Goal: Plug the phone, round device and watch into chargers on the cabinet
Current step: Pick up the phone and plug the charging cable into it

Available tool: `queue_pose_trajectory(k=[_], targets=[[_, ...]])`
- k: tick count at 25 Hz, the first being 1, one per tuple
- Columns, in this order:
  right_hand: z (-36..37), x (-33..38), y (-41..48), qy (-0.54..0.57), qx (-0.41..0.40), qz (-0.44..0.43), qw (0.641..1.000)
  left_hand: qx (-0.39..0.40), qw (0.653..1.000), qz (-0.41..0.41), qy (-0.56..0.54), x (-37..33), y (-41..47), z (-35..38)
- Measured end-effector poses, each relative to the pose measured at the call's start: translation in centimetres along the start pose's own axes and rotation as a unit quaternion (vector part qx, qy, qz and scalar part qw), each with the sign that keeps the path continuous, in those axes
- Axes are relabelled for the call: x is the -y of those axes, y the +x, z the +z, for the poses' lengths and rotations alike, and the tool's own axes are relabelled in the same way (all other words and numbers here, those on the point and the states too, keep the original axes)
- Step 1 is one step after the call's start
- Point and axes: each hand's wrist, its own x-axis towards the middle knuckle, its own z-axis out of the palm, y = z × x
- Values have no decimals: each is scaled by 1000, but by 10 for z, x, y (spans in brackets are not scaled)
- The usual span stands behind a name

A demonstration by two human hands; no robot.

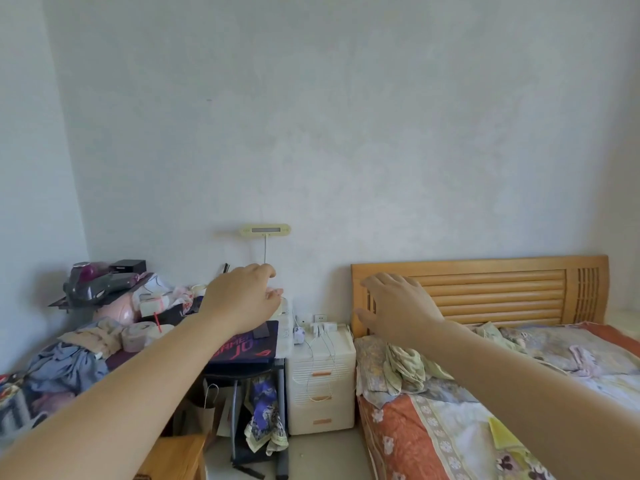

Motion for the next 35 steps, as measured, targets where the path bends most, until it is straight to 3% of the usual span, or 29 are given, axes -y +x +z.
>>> queue_pose_trajectory(k=[10, 17, 27, 35], targets=[[144, -94, 202, 1, 47, -8, 999, 43, 999, -2, 16, 35, 190, 160], [219, -158, 346, 18, 53, -31, 998, 77, 995, -56, 39, 62, 316, 249], [359, -180, 507, 29, 89, -50, 994, 115, 991, -66, 0, 121, 449, 404], [500, -188, 610, 55, 175, 40, 982, 179, 982, -41, -53, 193, 552, 550]])
